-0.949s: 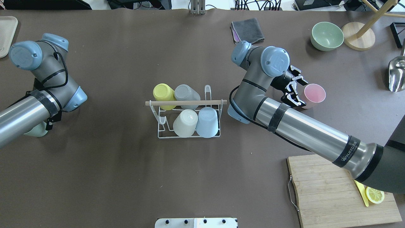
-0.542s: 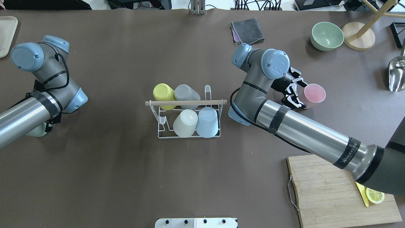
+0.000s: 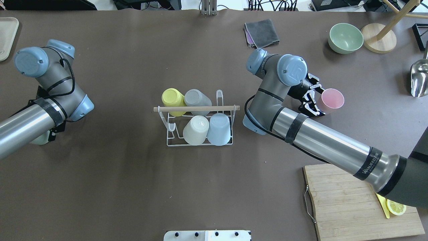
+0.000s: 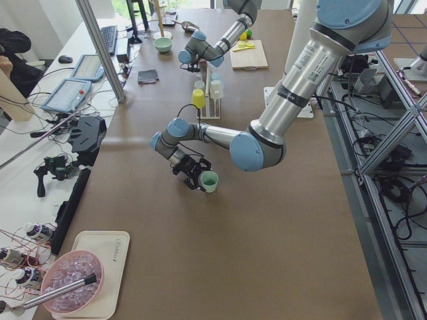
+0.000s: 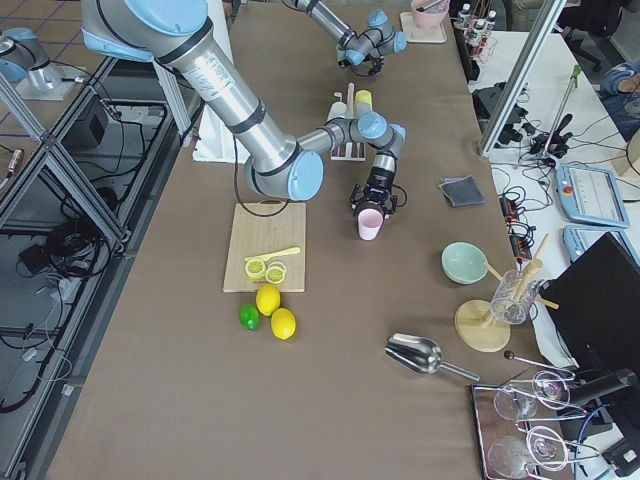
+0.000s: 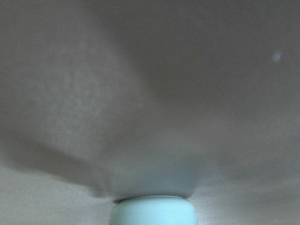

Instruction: Place cup on cup holder

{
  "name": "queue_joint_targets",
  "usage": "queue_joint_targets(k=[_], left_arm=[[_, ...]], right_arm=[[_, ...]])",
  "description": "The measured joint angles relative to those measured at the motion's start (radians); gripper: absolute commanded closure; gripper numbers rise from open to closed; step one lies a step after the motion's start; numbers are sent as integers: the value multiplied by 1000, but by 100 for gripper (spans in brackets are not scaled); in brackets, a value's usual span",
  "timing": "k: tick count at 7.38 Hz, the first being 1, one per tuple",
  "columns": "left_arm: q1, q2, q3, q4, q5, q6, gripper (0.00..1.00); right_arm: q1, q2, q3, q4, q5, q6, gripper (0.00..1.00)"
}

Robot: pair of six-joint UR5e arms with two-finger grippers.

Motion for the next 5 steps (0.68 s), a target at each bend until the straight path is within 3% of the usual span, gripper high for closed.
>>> queue_joint_targets(k=[5], left_arm=[[2, 1, 0, 10, 29, 1, 3]], right_arm=[[1, -21, 4, 15, -5, -6, 2]])
